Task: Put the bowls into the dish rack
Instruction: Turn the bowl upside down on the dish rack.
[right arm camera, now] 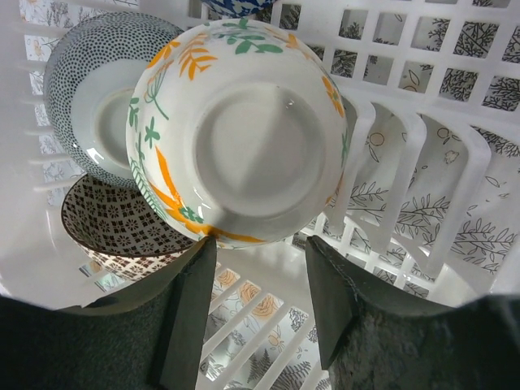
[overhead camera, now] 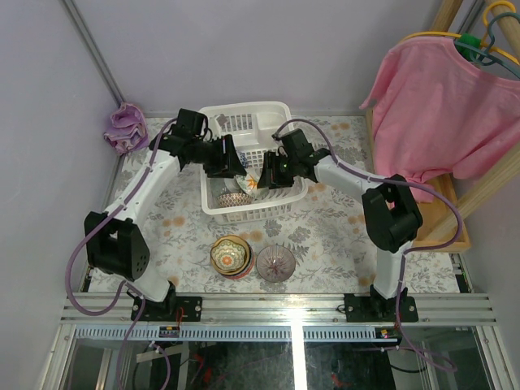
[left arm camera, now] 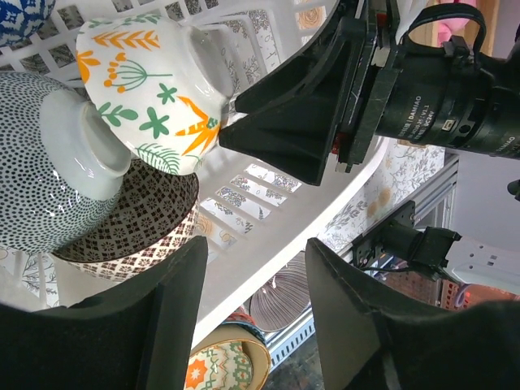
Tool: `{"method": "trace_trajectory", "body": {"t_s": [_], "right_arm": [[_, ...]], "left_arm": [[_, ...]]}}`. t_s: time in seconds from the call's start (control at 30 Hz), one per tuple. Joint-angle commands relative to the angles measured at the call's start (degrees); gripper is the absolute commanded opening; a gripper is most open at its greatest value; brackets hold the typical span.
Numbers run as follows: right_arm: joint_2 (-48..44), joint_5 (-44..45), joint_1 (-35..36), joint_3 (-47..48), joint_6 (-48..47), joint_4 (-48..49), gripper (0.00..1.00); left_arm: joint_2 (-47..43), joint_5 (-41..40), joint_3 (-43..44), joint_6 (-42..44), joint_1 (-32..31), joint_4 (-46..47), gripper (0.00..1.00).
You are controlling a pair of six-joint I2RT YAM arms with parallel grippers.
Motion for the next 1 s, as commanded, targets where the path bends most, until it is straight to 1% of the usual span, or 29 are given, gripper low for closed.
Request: {"method": "trace_trajectory", "body": {"t_s": [0.0,0.17,0.43,0.6,0.77,0.8,0.83,0.9,0.93,0.97], "right_arm": [[-0.2,0.7,0.7,1.2,-1.5,-0.9,0.55],[-3.5,2.4,0.7,1.8,-2.2,-1.7,0.56],[-10.7,5.6,0.6,4.0,-2.6,-4.8,0.65],[-22.2,9.0,0.6,0.6,-1.5,-6.8,0.68],[-36.6,12.8,0.5,-6.2,0.8,-9.6,0.70],[-39.2,13.2,0.5,-7.5,1.4,-10.4,0.70],[-42.5,13.4,0.5,-8.8,1.9,-11.1,0.70],[-46.7,13.5,0.6,-11.1,3.0,-12.6,0.70],[-48.6,13.6,0.5,-12.1,3.6,-13.5,0.70],[-50.2,13.8,0.5,-13.0,4.1,-14.5,0.70]], "left_arm": [[-2.6,0.3,-1.4,-2.2,0.3,1.8,0.51],[-4.9,0.1,-2.6,-2.5,0.1,1.7,0.52],[-7.5,-1.1,-3.3,-2.2,-1.6,0.3,0.54],[-10.5,-3.2,-3.7,-1.9,-4.6,-1.8,0.57],[-14.4,-7.1,-5.3,-2.1,-9.0,-5.3,0.61],[-15.3,-8.4,-5.7,-2.4,-10.5,-5.8,0.66],[-16.2,-10.1,-6.2,-2.9,-12.6,-6.4,0.68],[-17.7,-12.6,-7.5,-4.1,-15.8,-7.2,0.69],[-18.4,-13.7,-8.4,-4.5,-17.2,-7.5,0.71],[-19.2,-14.5,-9.3,-5.1,-18.3,-7.9,0.76]]}}
